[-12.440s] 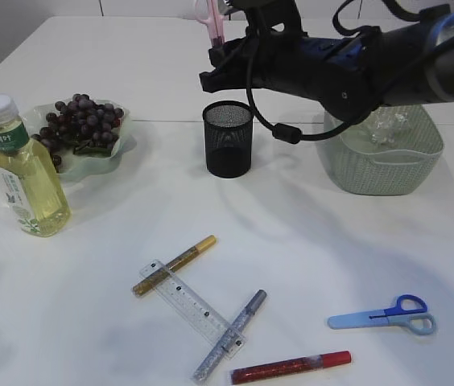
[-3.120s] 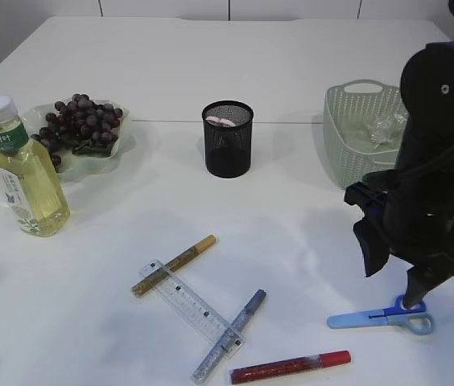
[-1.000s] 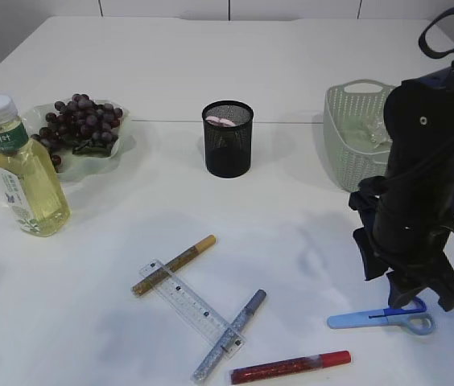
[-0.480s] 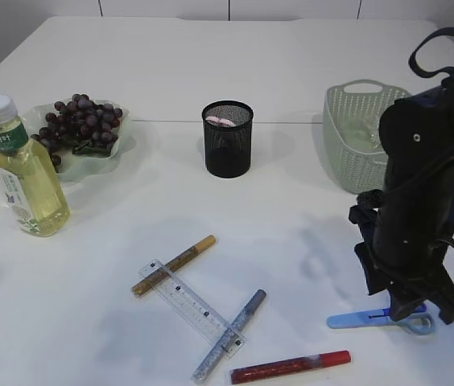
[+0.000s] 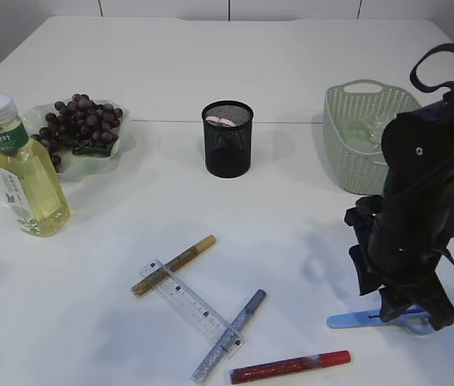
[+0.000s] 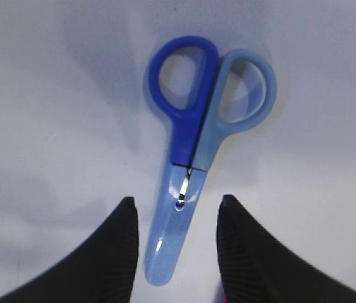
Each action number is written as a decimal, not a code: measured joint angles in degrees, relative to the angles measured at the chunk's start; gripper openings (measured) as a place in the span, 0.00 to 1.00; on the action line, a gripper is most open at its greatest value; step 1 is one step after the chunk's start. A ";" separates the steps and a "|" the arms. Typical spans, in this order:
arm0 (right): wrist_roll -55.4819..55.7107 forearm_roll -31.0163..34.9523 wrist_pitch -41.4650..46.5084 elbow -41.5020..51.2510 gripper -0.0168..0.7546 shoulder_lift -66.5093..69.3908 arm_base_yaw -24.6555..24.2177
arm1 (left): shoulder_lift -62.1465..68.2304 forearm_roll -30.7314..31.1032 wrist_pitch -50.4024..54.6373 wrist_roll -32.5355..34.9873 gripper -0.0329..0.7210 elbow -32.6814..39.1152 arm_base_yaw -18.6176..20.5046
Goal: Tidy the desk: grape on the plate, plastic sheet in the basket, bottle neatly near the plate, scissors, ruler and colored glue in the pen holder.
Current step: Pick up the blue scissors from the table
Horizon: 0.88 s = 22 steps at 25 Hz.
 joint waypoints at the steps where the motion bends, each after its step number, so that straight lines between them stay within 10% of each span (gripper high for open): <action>1: 0.00 0.00 0.00 0.00 0.45 0.05 0.00 | 0.00 0.00 0.00 0.00 0.52 0.00 0.00; 22: 3.40 0.47 -5.47 3.82 0.45 0.78 0.00 | 0.04 0.09 0.00 0.00 0.52 0.00 0.00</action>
